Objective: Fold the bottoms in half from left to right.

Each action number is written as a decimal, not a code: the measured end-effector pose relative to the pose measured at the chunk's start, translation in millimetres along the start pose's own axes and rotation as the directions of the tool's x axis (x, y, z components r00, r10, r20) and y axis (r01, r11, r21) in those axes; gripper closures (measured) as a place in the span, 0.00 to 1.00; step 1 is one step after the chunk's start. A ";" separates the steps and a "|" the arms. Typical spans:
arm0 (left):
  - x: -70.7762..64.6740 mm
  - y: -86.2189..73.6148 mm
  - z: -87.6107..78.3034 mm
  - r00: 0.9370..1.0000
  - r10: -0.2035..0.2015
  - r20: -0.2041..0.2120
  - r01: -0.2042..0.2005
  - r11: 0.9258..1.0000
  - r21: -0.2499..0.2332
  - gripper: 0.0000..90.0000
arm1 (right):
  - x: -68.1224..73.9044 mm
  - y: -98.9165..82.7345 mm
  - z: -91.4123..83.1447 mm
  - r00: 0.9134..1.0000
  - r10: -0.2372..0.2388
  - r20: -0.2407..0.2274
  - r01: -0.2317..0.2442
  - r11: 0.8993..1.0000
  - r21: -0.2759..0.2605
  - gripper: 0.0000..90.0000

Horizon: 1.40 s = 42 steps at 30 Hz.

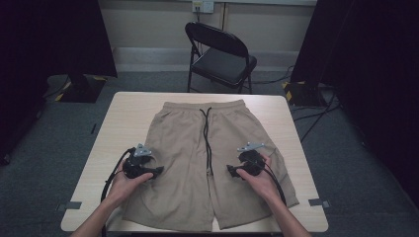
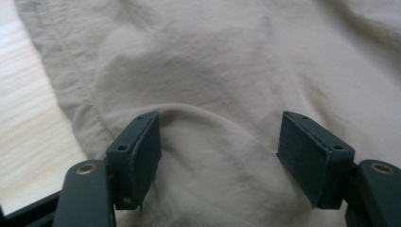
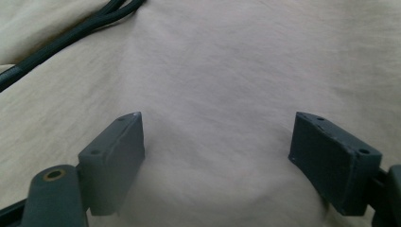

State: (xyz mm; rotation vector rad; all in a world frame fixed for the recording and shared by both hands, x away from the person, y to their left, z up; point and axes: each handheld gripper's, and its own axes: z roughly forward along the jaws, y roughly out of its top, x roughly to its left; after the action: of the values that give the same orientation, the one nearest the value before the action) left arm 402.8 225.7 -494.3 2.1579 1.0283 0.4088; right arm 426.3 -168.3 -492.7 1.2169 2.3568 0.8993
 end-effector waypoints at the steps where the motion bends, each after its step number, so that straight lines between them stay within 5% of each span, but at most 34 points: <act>1: -3.2 -0.4 -0.6 1.000 -0.004 0.011 0.004 1.000 -0.001 0.33 | -2.5 -2.4 -1.5 1.000 -0.002 0.002 0.002 1.000 -0.006 0.20; 2: -9.4 0.7 -3.4 0.999 -0.008 0.054 0.006 1.000 0.022 0.33 | -7.4 -7.1 -5.4 1.000 0.002 0.005 -0.002 1.000 -0.009 0.20; 6: -20.1 -1.4 -7.4 0.998 0.011 0.065 -0.013 0.999 0.042 0.35 | -17.7 -14.5 -11.7 1.000 0.000 0.003 0.000 1.000 -0.012 0.20; 8: -24.9 -2.9 -11.8 0.994 0.019 0.105 -0.025 0.998 0.061 0.35 | -19.6 -15.8 -12.4 1.000 -0.001 0.001 0.001 1.000 -0.016 0.20; 11: -21.5 -4.6 -17.1 0.990 0.005 0.140 -0.014 0.998 0.065 0.36 | -19.1 -18.7 -13.0 1.000 0.004 0.004 -0.004 0.999 -0.035 0.20; 13: -15.7 -2.8 -17.9 0.993 -0.009 0.118 0.004 0.999 0.049 0.36 | -18.7 -18.0 -13.1 1.000 0.003 0.005 -0.002 0.999 -0.033 0.22; 14: -11.7 -1.3 -18.7 0.994 -0.018 0.111 0.014 0.999 0.038 0.36 | -14.7 -14.8 -14.0 1.000 -0.007 0.010 0.008 0.999 -0.032 0.30; 18: 6.4 1.0 -24.6 0.995 -0.050 0.089 0.051 0.999 -0.001 0.36 | -3.2 -8.0 -20.7 1.000 -0.018 0.002 0.018 0.997 -0.070 0.33; 22: 23.5 -3.0 -28.2 0.994 -0.095 0.061 0.097 0.995 -0.024 0.39 | 38.3 11.8 -34.5 0.993 -0.076 -0.087 0.062 0.986 -0.153 0.38; 23: 27.2 -4.6 -27.4 0.993 -0.105 0.060 0.106 0.994 -0.018 0.39 | 38.3 11.8 -34.5 0.993 -0.076 -0.087 0.062 0.986 -0.153 0.38; 24: 31.3 -7.2 -23.7 0.994 -0.100 0.053 0.100 0.995 0.006 0.42 | 61.8 19.4 -34.4 0.983 -0.116 -0.144 0.092 0.982 -0.163 0.37; 25: 31.3 -7.2 -23.7 0.994 -0.100 0.053 0.100 0.995 0.006 0.43 | 61.8 19.4 -34.4 0.983 -0.116 -0.144 0.092 0.982 -0.163 0.37; 29: 32.5 -7.3 -18.6 0.995 -0.084 0.052 0.083 0.996 0.014 0.45 | 103.5 32.4 -29.3 0.955 -0.170 -0.245 0.131 0.977 -0.166 0.41; 30: 32.5 -7.8 -16.4 0.996 -0.077 0.049 0.076 0.997 0.028 0.46 | 131.3 39.1 -25.0 0.931 -0.224 -0.289 0.177 0.968 -0.178 0.43; 32: 30.8 -7.9 -16.0 0.997 -0.069 0.044 0.068 0.997 0.024 0.47 | 153.1 43.2 -20.8 0.906 -0.264 -0.332 0.217 0.961 -0.170 0.39; 33: 30.8 -7.9 -16.0 0.997 -0.069 0.044 0.068 0.997 0.024 0.48 | 153.1 43.2 -20.8 0.906 -0.264 -0.332 0.217 0.961 -0.170 0.39; 34: 30.1 -8.0 -16.3 0.997 -0.060 0.044 0.059 0.998 0.027 0.48 | 165.4 44.4 -18.4 0.893 -0.278 -0.353 0.232 0.958 -0.168 0.40; 36: 28.5 -8.3 -16.3 0.998 -0.046 0.032 0.045 0.999 0.028 0.49 | 200.5 45.3 -12.8 0.854 -0.317 -0.413 0.262 0.947 -0.185 0.45; 38: 27.1 -7.8 -15.9 0.999 -0.034 0.026 0.033 0.999 0.031 0.49 | 207.7 45.8 -11.5 0.847 -0.318 -0.425 0.262 0.947 -0.186 0.48; 40: 26.3 -7.4 -15.4 0.999 -0.034 0.023 0.033 0.999 0.032 0.49 | 232.9 48.8 -4.2 0.821 -0.343 -0.457 0.292 0.939 -0.181 0.55; 41: 26.3 -7.4 -15.4 0.999 -0.034 0.023 0.033 0.999 0.032 0.49 | 232.9 48.8 -4.2 0.821 -0.343 -0.457 0.292 0.939 -0.181 0.55; 42: 26.1 -7.5 -15.4 0.999 -0.033 0.022 0.033 0.999 0.032 0.49 | 239.9 50.2 -1.8 0.811 -0.347 -0.472 0.299 0.938 -0.176 0.57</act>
State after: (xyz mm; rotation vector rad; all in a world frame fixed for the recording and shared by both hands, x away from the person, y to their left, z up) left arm 406.9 256.3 -489.1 2.1654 1.0629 0.3539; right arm 317.4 48.8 -460.2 0.5485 2.7558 1.3027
